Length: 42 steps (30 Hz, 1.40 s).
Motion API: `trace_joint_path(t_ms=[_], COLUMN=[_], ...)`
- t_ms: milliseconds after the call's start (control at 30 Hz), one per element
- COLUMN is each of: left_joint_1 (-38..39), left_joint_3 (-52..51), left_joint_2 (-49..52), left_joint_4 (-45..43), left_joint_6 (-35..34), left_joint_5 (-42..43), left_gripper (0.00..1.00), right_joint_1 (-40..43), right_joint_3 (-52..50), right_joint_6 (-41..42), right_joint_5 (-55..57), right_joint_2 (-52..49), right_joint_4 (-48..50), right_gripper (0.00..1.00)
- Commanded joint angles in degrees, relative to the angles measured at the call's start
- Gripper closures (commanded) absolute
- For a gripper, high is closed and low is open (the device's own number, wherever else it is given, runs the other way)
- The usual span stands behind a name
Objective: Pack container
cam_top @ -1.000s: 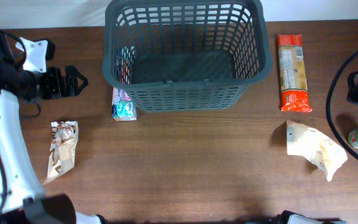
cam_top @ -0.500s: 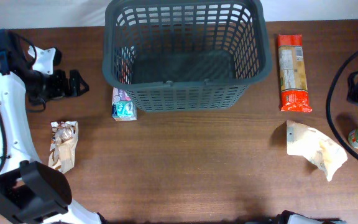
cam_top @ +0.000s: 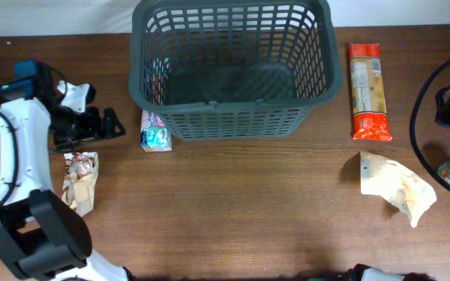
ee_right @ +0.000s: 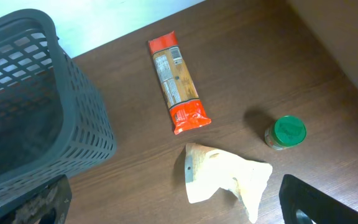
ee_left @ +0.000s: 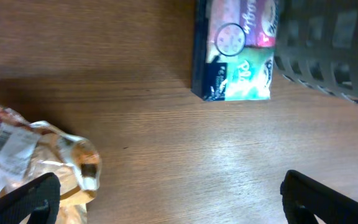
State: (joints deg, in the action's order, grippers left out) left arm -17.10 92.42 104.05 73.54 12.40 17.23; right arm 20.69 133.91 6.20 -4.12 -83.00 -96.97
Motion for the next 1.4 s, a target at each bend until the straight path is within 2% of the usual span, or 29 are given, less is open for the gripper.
trace_joint_path(t_ms=[0, 200, 833, 1133, 1367], left_joint_1=[4.00, 7.80, 8.17, 12.57, 15.26], left_joint_3=[-0.57, -0.57, -0.61, -0.63, -0.63], left_joint_2=[0.33, 0.74, 5.62, 7.23, 9.64], left_joint_4=[-0.72, -1.86, -1.88, -3.41, -4.52], left_joint_6=[-0.66, -1.64, -2.49, -2.51, -5.97], left_joint_5=[-4.48, -7.23, -8.02, -8.35, -12.13], left_gripper=[0.01, 0.01, 0.01, 0.01, 0.01], right_joint_1=[0.02, 0.02, 0.02, 0.02, 0.02], right_joint_3=[-0.26, -0.26, -0.26, -0.26, -0.26], right_joint_6=[0.09, 0.09, 0.07, 0.07, 0.07], right_joint_5=[-0.59, -0.59, -0.59, -0.57, -0.55], right_joint_2=[-0.04, -0.04, -0.04, -0.04, -0.04], right_joint_4=[-0.35, -0.35, -0.35, -0.35, -0.33], right_gripper=[0.01, 0.01, 0.01, 0.01, 0.01])
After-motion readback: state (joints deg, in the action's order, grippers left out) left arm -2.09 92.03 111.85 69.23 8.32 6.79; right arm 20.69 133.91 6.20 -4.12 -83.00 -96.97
